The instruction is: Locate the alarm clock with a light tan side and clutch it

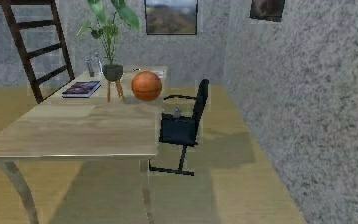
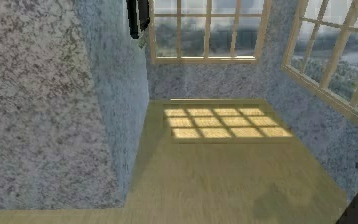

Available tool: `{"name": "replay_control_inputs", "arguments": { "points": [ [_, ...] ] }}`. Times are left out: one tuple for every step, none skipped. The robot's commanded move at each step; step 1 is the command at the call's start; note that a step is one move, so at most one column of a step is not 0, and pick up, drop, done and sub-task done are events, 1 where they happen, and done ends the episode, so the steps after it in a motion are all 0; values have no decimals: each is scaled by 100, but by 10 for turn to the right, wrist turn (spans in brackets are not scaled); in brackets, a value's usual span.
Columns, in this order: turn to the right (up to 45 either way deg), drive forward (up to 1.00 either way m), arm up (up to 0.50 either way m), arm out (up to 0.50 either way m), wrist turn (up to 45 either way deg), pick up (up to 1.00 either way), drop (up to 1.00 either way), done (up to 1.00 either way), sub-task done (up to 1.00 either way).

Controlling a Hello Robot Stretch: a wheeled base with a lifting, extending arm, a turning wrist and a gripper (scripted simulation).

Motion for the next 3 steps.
{"name": "replay_control_inputs", "arguments": {
  "points": [
    [330, 0, 0, 0, 0, 0, 0, 0, 0],
    [0, 80, 0, 0, 0, 0, 0, 0, 0],
    [-450, 0, 0, 0, 0, 0, 0, 0, 0]
  ]
}}
